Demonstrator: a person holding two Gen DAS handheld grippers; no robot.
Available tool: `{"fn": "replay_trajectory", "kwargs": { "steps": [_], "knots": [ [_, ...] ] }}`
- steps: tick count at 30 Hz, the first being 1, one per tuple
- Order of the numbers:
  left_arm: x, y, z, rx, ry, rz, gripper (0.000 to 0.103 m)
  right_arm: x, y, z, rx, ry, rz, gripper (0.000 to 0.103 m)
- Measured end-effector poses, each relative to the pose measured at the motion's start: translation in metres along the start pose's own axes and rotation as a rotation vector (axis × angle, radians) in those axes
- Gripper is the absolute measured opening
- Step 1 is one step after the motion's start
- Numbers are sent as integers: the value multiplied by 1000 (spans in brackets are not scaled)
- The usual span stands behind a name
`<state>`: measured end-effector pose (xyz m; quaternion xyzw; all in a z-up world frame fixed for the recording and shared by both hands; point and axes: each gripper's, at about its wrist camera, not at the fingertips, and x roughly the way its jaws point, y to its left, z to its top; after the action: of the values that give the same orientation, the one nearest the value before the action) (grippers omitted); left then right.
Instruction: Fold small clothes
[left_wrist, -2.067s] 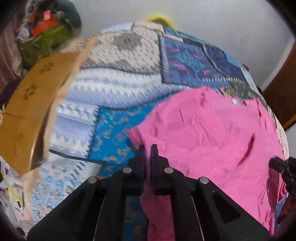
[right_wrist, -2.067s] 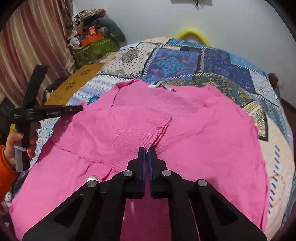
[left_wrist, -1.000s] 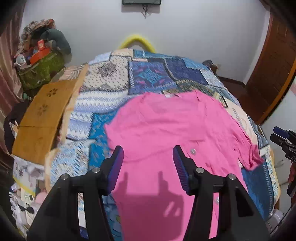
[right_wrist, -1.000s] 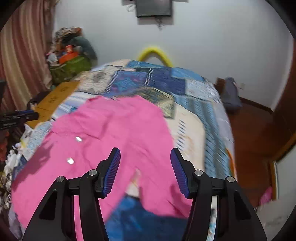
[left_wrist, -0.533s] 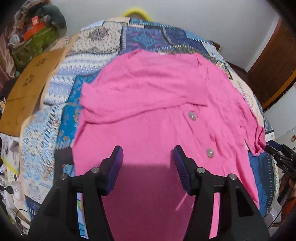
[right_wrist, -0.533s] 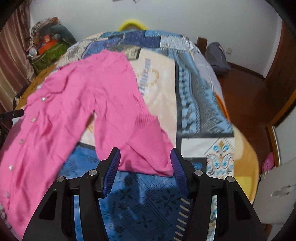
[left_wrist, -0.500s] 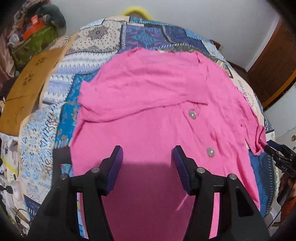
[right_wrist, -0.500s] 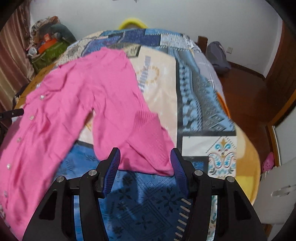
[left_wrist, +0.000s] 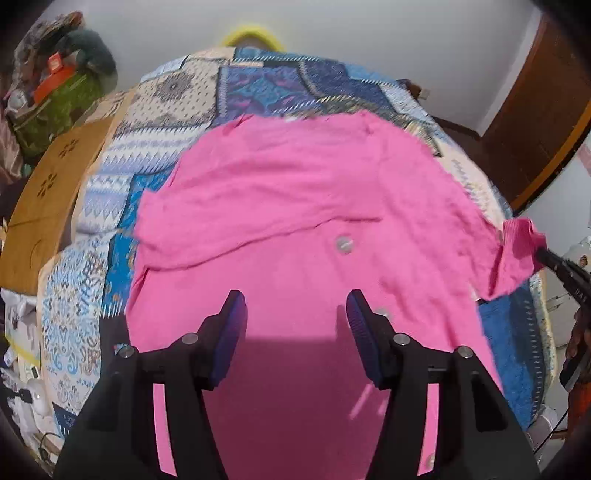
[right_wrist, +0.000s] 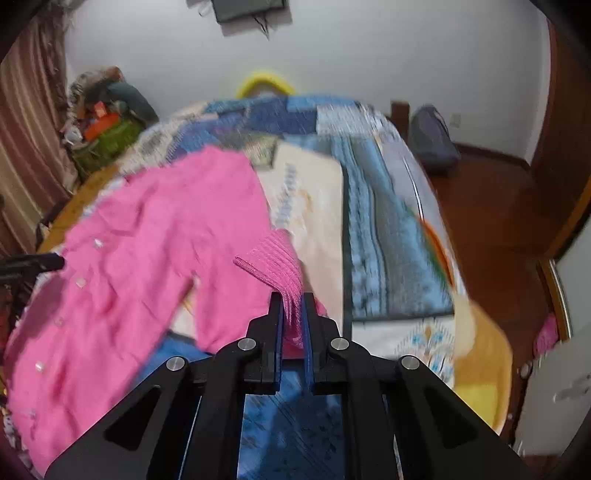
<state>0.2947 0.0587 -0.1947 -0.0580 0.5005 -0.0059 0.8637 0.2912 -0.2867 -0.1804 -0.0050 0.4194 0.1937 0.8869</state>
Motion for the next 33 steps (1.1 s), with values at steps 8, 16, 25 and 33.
{"fn": "replay_trajectory", "kwargs": {
  "steps": [8, 16, 25, 33],
  "knots": [
    [-21, -9, 12, 9, -45, -42, 57, -34, 46, 58, -103, -135, 79, 8],
    [-42, 17, 18, -17, -98, -42, 60, -29, 122, 103, -247, -200, 199, 8],
    [-30, 65, 11, -69, -77, -3, 62, 29, 193, 104, -347, -93, 349, 8],
    [-6, 81, 6, -84, -30, -5, 62, 94, 220, 93, -413, 21, 276, 10]
  ]
}}
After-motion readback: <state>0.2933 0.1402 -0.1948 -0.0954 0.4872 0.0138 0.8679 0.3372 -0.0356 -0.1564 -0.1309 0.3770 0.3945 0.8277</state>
